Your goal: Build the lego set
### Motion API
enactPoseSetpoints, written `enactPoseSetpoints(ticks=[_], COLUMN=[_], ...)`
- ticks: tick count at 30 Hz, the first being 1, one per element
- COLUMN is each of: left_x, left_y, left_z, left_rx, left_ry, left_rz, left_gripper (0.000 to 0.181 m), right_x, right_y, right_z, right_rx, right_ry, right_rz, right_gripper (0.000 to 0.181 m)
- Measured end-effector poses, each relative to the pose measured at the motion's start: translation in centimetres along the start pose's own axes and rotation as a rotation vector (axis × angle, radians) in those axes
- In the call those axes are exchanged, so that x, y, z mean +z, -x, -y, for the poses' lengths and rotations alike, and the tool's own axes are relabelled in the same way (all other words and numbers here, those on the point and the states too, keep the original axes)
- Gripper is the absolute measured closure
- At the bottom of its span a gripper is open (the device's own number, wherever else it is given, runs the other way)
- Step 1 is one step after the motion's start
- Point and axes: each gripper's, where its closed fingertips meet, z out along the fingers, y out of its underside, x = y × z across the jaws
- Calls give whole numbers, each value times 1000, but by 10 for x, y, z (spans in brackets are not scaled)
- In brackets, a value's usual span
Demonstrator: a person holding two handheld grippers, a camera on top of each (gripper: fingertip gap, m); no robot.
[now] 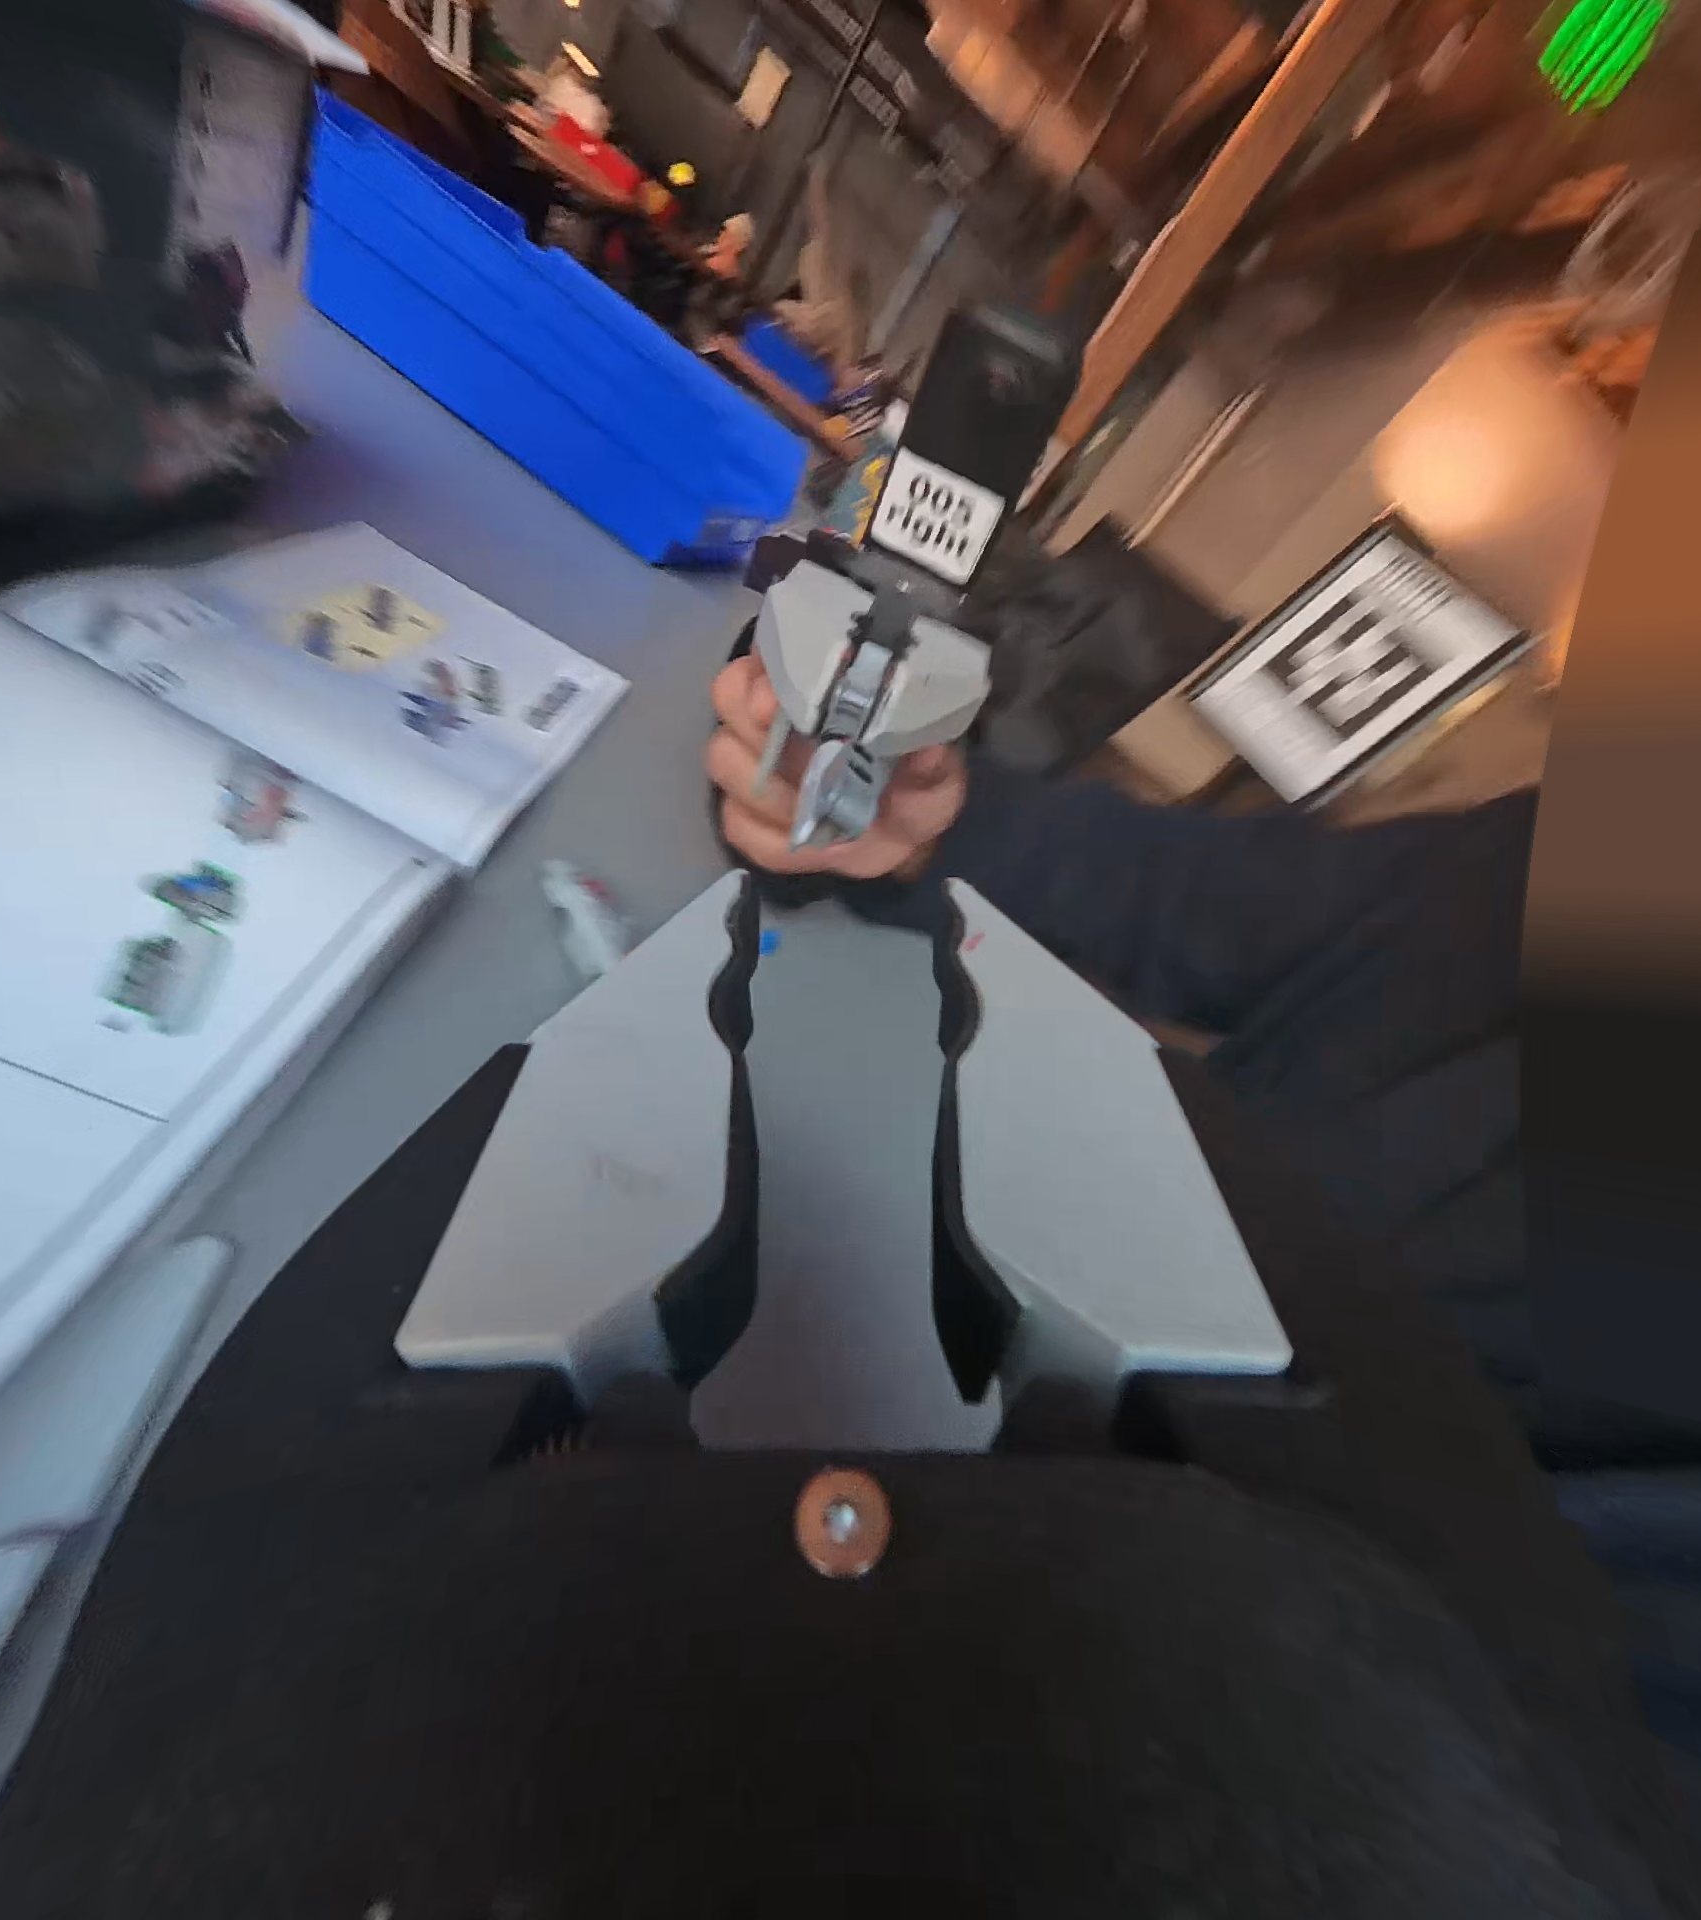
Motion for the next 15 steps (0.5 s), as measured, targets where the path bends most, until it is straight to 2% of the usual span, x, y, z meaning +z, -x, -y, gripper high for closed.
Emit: enactPoseSetpoints(ticks=[1, 4, 7, 15], left_x=[0, -1, 1, 3], left_y=[1, 2, -6, -11], left_z=[0, 2, -1, -14], left_rx=[47, 151, 211, 183], left_ry=[6, 8, 2, 29], left_rz=[31, 89, 81, 73], left_gripper=[150, 150, 156, 174], right_x=[0, -1, -1, 9], right_y=[2, 2, 7, 23], right_z=[0, -1, -7, -22], right_rx=[30, 118, 171, 229], right_ry=[-4, -1, 26, 103], right_rz=[19, 49, 88, 145], right_gripper=[176, 177, 177, 176])
